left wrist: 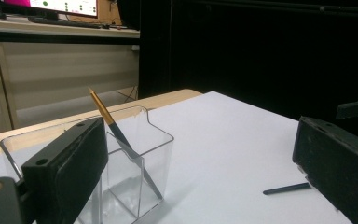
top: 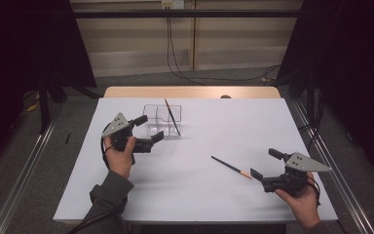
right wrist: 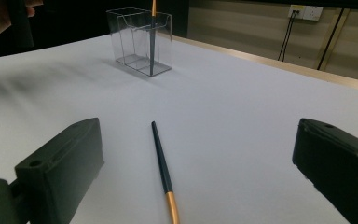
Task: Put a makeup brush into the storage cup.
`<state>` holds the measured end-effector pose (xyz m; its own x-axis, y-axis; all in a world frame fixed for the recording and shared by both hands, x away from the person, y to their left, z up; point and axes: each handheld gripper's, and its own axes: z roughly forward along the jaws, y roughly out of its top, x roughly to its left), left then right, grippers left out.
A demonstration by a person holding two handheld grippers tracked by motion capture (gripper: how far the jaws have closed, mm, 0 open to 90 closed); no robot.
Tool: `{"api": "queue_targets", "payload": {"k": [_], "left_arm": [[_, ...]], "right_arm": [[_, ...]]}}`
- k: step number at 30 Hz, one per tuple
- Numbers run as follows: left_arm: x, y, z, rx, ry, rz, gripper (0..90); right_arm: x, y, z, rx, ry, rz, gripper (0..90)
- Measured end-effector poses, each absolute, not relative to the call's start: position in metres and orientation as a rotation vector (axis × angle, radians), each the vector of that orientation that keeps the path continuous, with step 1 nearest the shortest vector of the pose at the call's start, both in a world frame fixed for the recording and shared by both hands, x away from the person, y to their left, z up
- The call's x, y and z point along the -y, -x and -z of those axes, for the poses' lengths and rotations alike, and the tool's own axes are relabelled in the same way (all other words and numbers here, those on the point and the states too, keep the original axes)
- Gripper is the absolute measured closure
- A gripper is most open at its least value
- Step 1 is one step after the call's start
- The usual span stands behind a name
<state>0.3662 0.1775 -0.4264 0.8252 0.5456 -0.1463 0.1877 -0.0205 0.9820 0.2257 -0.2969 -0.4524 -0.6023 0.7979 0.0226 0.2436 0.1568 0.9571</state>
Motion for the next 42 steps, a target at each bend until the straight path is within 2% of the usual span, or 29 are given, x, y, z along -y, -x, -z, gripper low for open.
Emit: {"api": "queue_targets", "payload": {"k": [42], "left_arm": [[-0.187,-0.353,0.425,-0.570,-1.594,-0.324,3.4]], "right_arm": [[0.283,-0.237,0.444,-1.949,-0.967,-1.425,1.3]]}}
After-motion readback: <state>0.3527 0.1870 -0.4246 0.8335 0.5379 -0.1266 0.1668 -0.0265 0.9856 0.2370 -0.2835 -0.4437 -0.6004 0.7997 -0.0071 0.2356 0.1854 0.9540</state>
